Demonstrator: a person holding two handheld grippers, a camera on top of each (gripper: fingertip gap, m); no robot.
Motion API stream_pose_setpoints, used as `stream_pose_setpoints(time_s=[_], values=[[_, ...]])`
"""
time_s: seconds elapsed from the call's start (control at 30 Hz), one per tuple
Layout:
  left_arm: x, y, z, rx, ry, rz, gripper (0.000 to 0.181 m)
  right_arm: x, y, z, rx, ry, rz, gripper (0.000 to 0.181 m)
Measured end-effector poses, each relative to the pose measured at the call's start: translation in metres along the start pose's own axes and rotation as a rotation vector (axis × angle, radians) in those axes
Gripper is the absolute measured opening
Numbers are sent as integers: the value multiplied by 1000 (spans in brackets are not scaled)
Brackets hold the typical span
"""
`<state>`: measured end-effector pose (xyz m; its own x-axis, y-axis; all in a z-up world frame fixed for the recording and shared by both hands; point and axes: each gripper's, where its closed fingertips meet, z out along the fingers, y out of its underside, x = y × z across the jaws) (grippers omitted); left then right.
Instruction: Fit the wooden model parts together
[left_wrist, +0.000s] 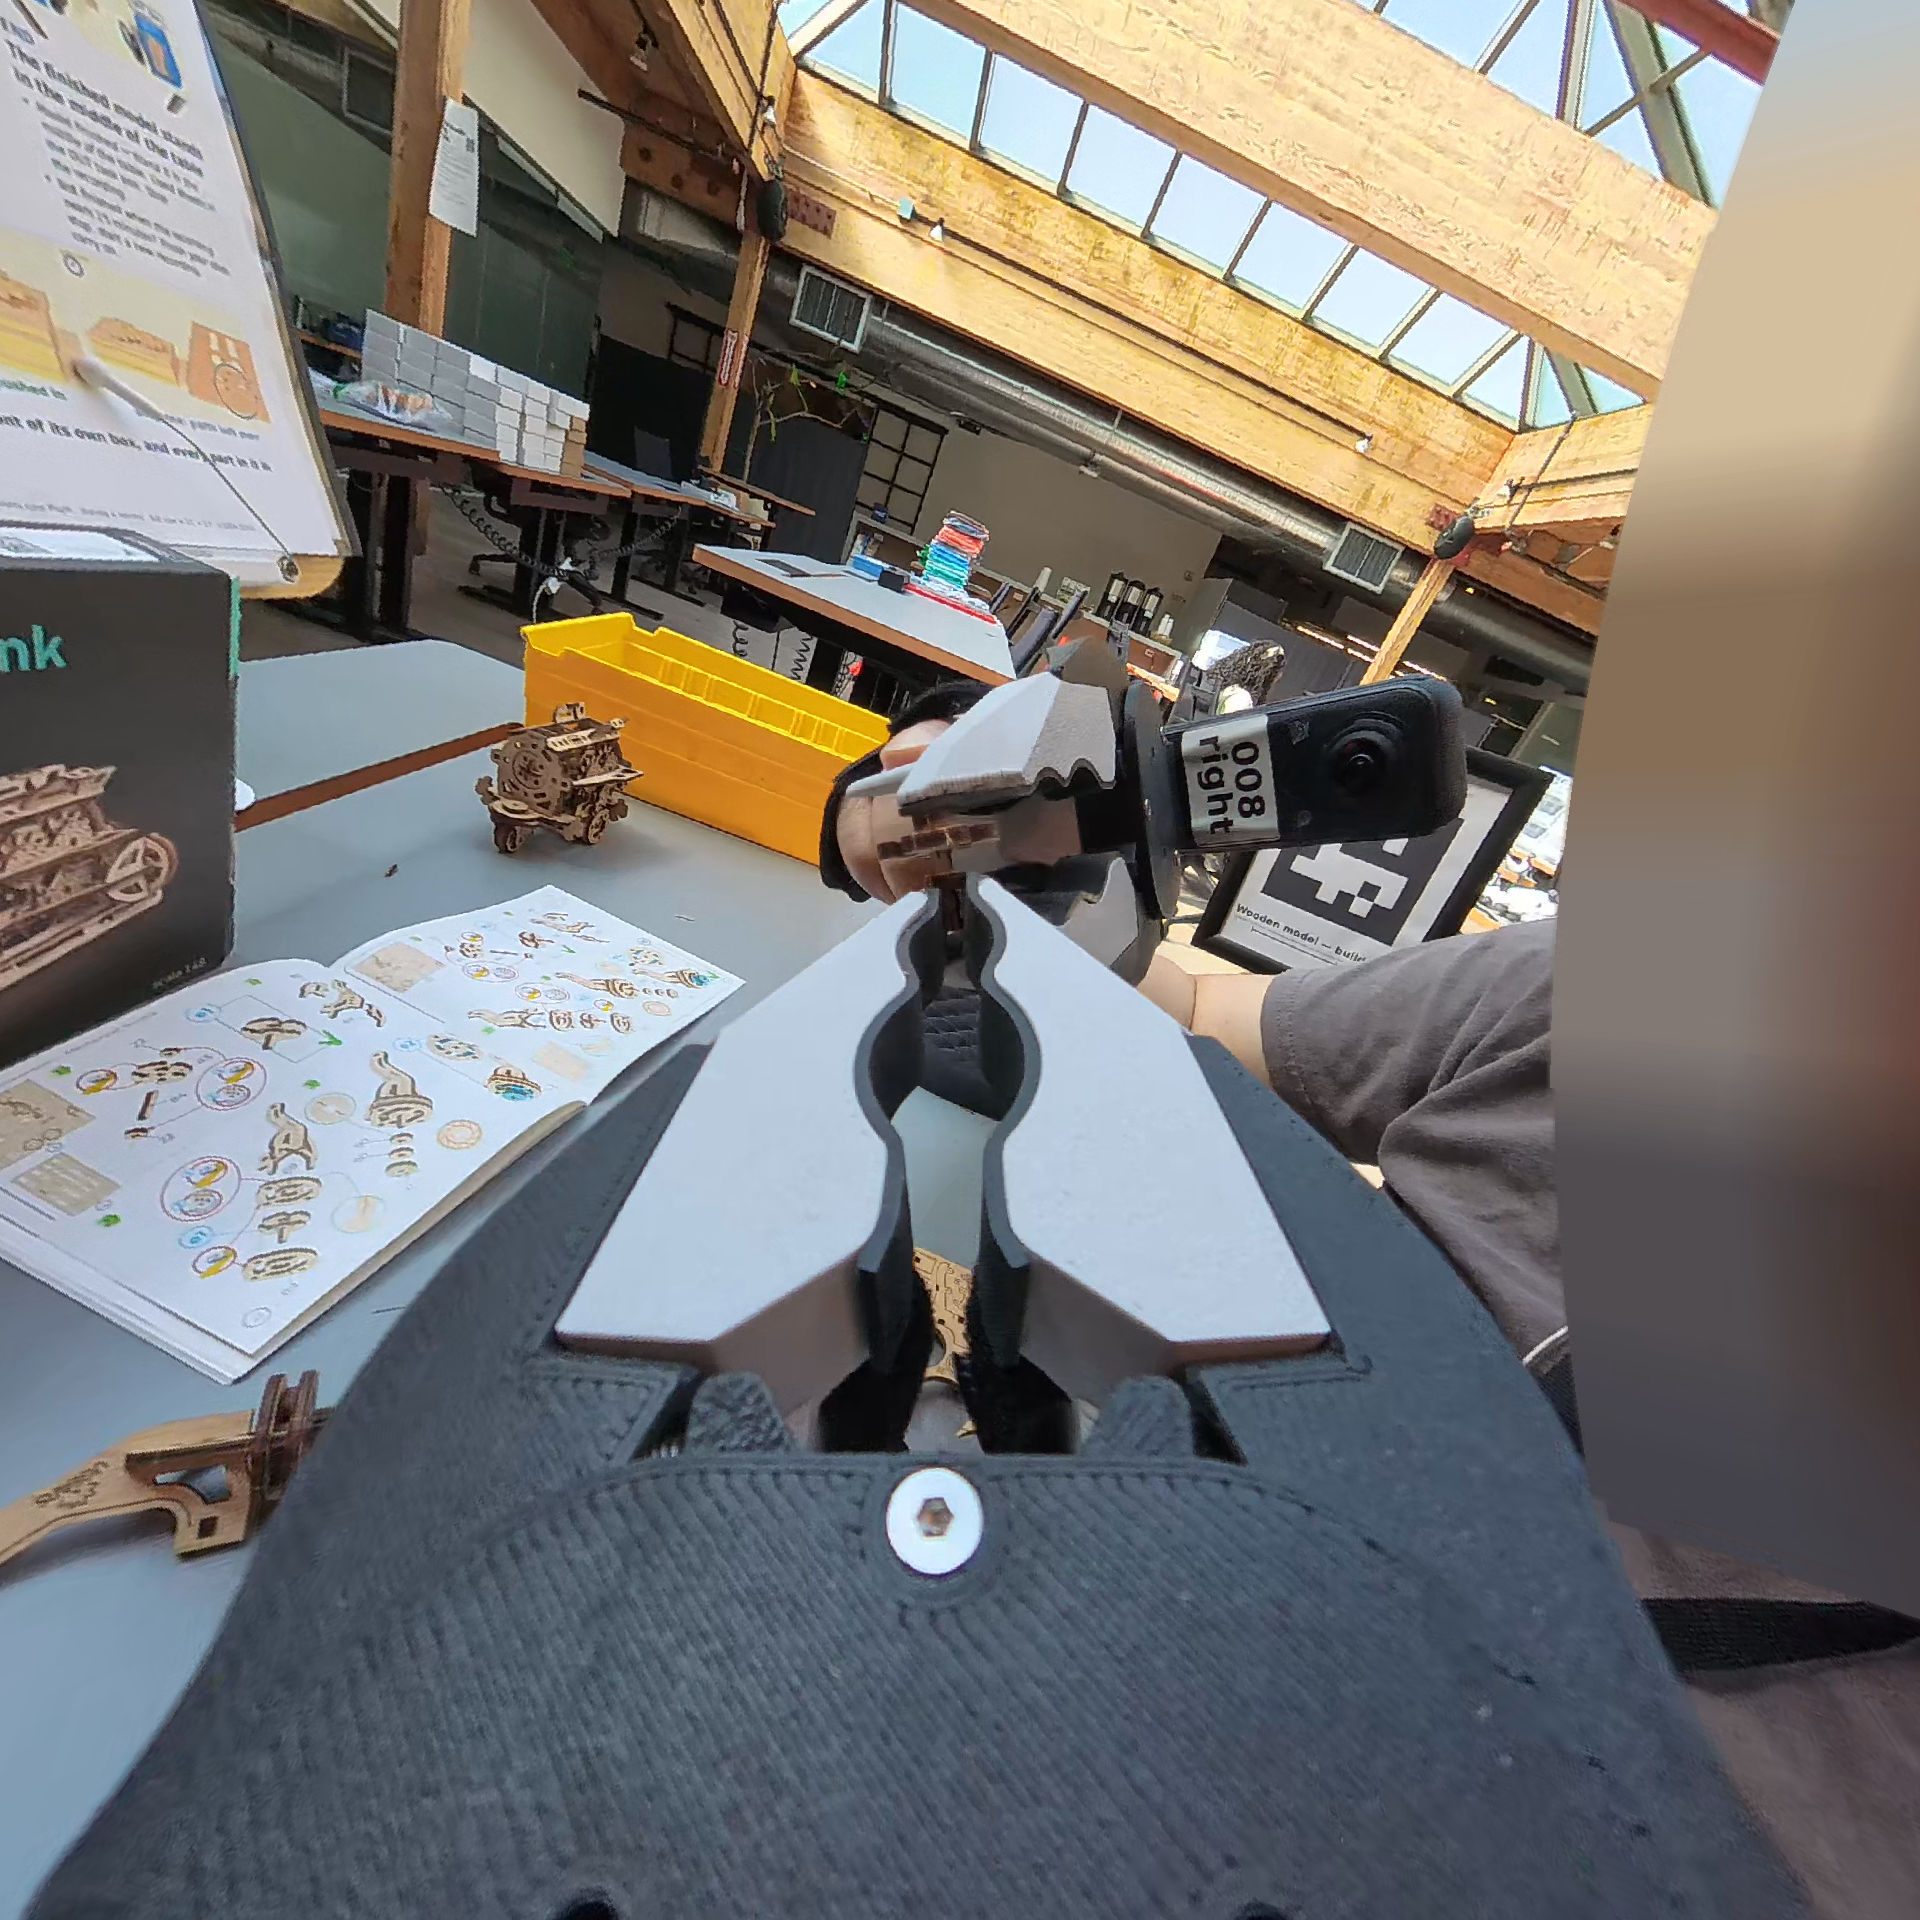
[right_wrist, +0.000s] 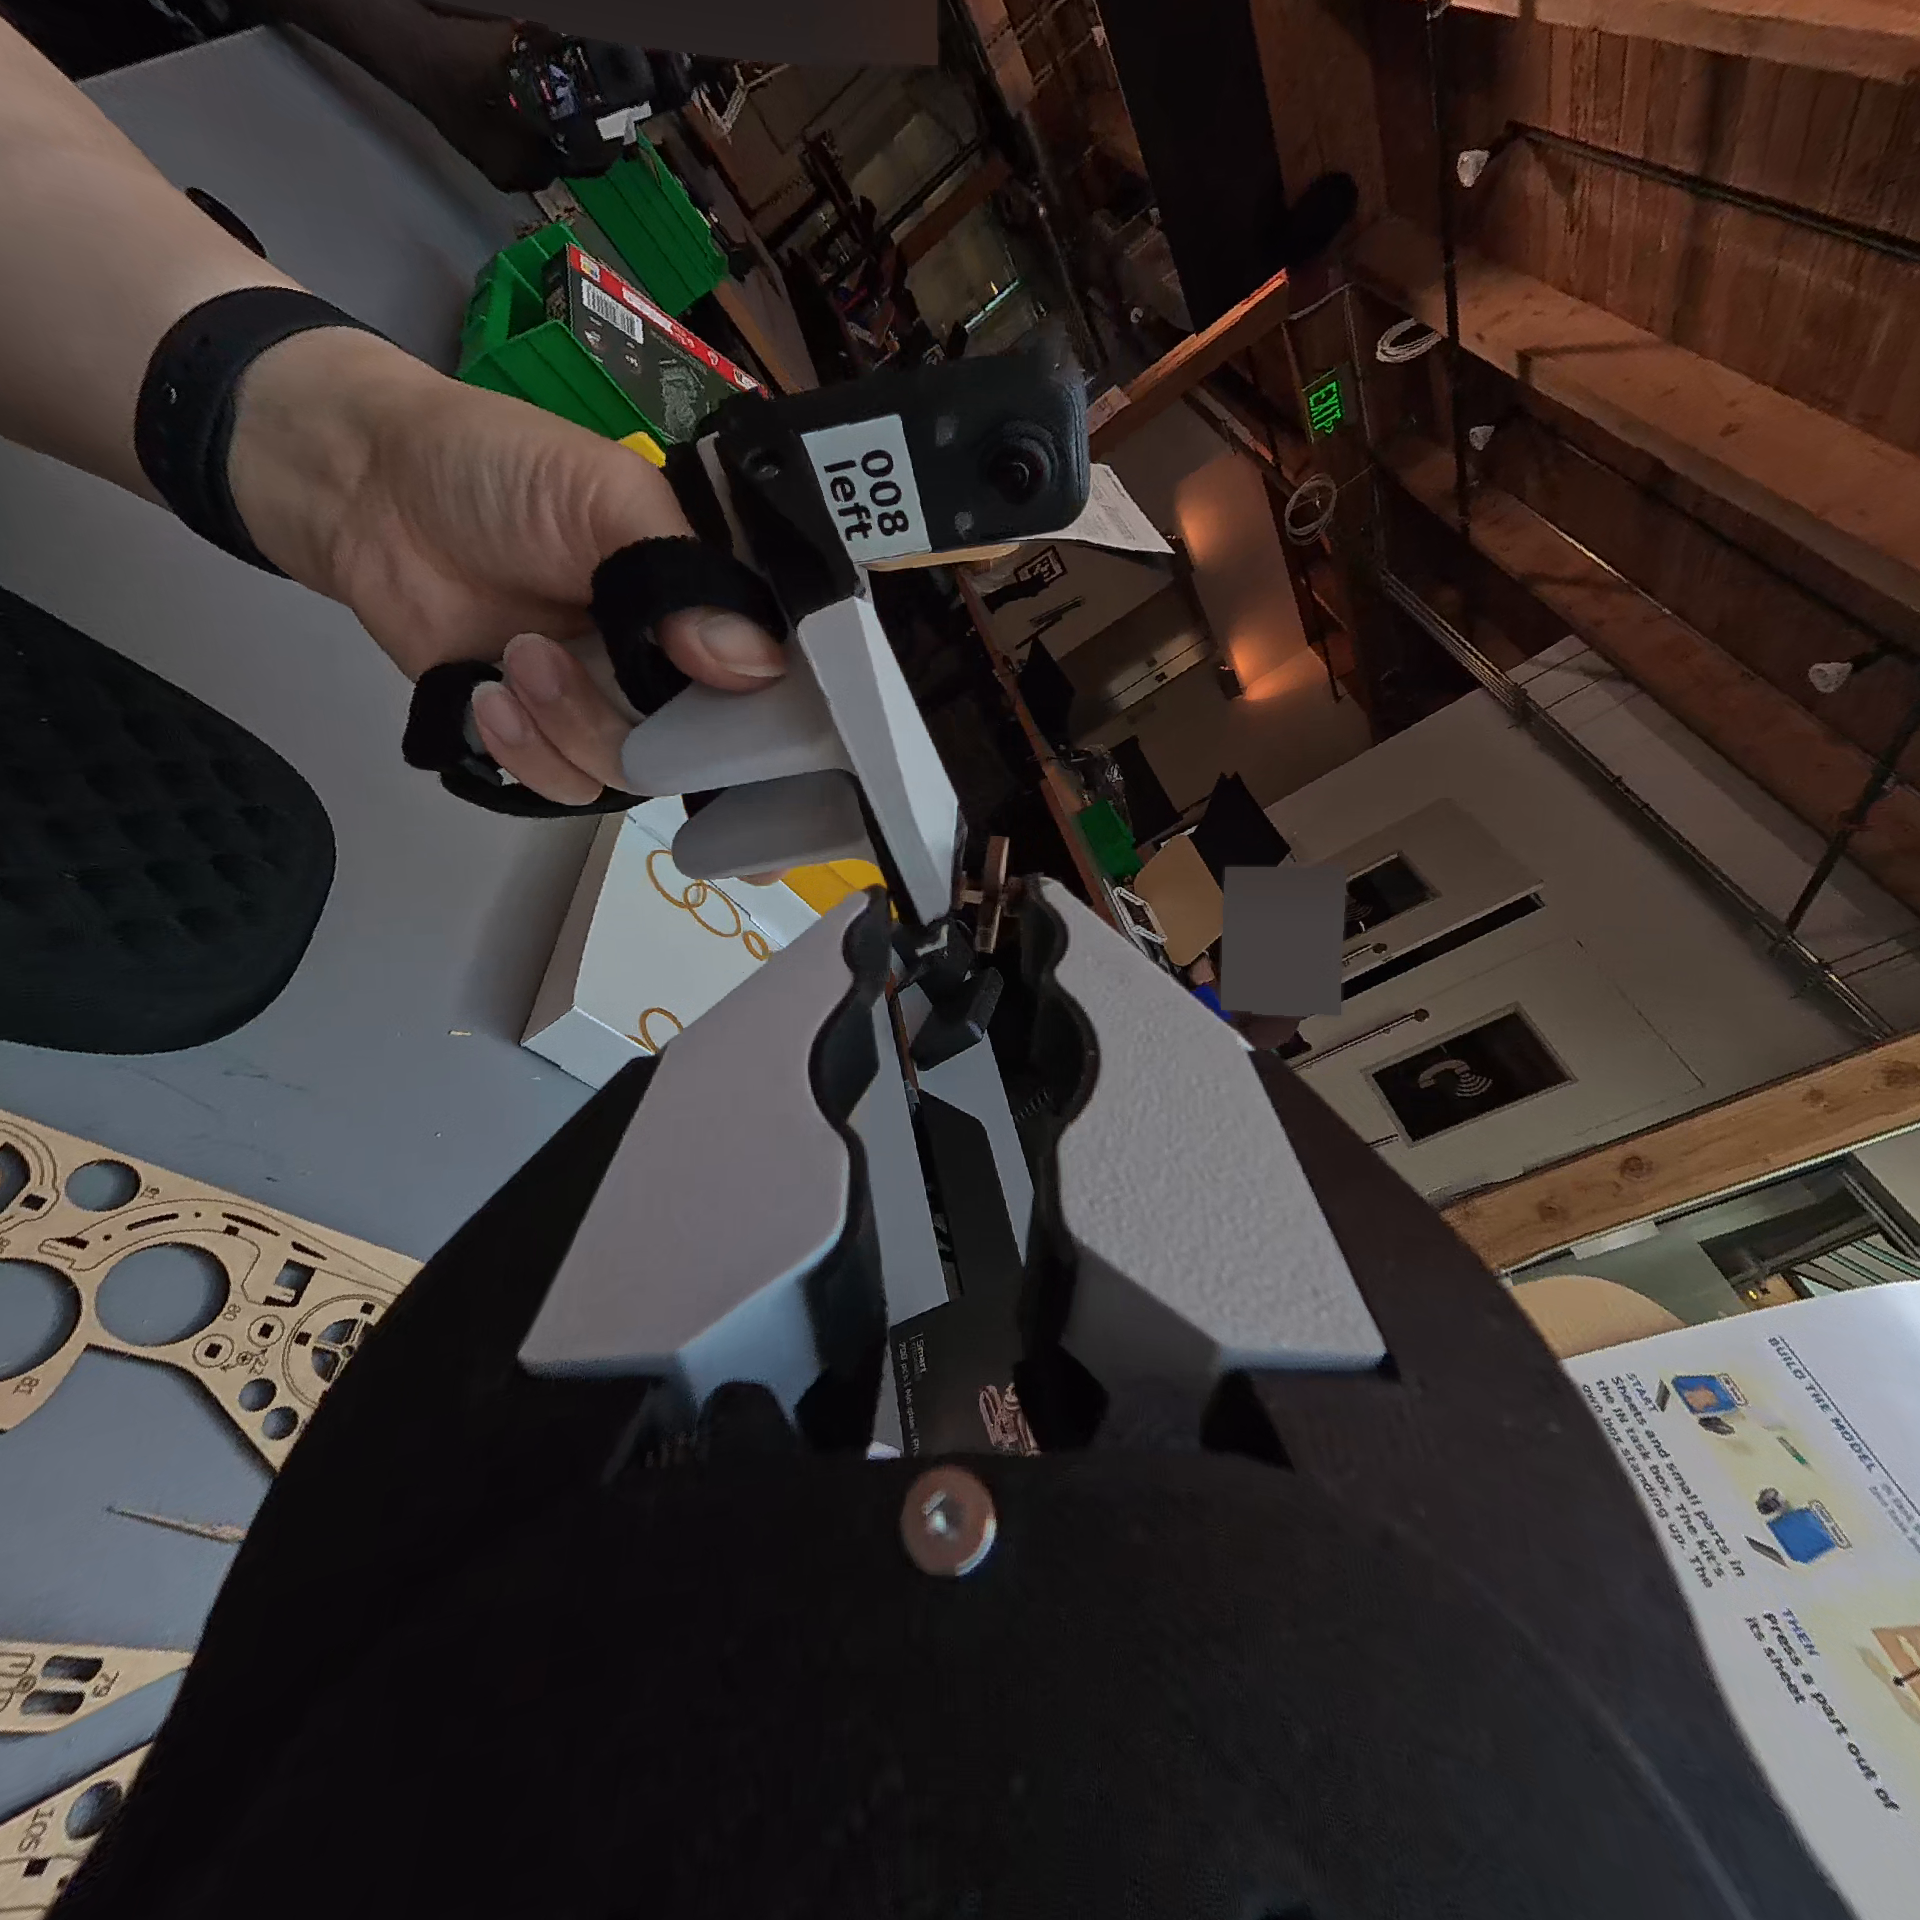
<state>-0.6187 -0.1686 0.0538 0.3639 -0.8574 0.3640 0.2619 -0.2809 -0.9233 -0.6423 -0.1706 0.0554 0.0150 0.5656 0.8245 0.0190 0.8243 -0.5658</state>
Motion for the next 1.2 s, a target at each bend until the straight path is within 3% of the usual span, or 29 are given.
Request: stream_pose_setpoints(time_s=[0.23,0.4,1.0,1.2], values=[[-5,-2,-3,12,7,-60,0,-3,5,3,-36,-29,20,34],[-4,-2,-2,9,-15,-25,0,2,0,3,24,27,101,23],[-3,6,-2,-58,-15,24,0,-6,4,2,-47,112,-240,22],[3,3,-2,-56,-3,80,0,-4,-5,1,34,93,-65,24]])
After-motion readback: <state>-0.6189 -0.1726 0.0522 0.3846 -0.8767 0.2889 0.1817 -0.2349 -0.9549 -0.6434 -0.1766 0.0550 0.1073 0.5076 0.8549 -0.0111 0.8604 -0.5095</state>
